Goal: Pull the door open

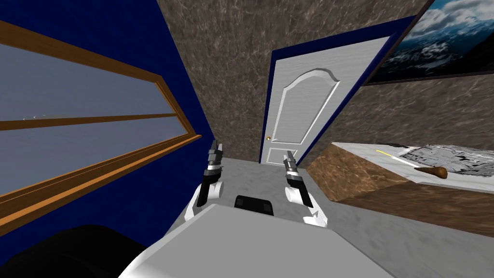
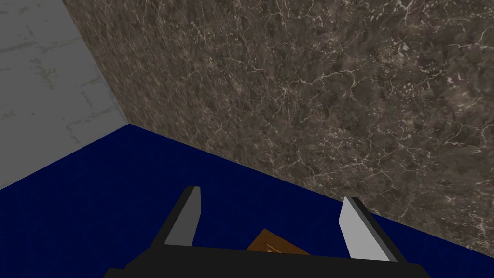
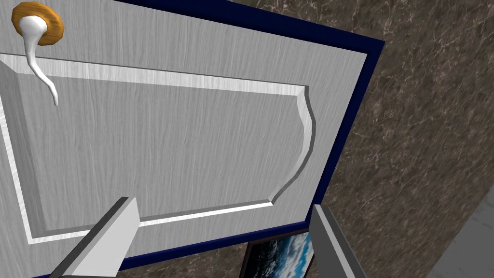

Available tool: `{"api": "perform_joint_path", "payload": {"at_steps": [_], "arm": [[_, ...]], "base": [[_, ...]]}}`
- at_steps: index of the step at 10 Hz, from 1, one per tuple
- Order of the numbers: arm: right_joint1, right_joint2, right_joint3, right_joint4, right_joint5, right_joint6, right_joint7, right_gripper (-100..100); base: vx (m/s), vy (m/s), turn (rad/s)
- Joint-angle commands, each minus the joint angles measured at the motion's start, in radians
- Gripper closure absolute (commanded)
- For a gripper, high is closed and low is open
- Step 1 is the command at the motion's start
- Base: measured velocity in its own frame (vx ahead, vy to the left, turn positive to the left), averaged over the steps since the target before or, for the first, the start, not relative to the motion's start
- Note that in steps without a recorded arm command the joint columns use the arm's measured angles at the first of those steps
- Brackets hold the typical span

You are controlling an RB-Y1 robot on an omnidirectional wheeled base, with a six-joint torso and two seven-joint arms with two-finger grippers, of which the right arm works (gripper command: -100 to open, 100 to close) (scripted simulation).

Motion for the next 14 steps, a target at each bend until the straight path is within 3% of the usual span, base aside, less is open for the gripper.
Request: {"api": "perform_joint_path", "payload": {"at_steps": [1, 7, 8, 10, 12, 13, 14], "arm": [[-0.010, -0.005, -0.002, 0.031, -0.007, -0.005, 0.000, -100], [-0.111, -0.041, -0.015, 0.238, -0.069, -0.033, 0.006, -100], [-0.111, -0.041, -0.015, 0.253, -0.069, -0.033, 0.006, -100], [-0.145, -0.053, -0.020, 0.317, -0.090, -0.042, 0.008, -100], [-0.161, -0.058, -0.022, 0.364, -0.100, -0.047, 0.009, -100], [-0.161, -0.058, -0.022, 0.365, -0.100, -0.047, 0.009, -100], [-0.178, -0.064, -0.024, 0.401, -0.111, -0.051, 0.010, -100]], "base": [[0.068, -0.007, 0.022], [0.086, -0.019, 0.073], [0.076, -0.005, 0.024], [0.065, -0.015, 0.060], [0.058, -0.012, 0.039], [0.048, -0.009, 0.025], [0.042, -0.011, 0.058]]}}
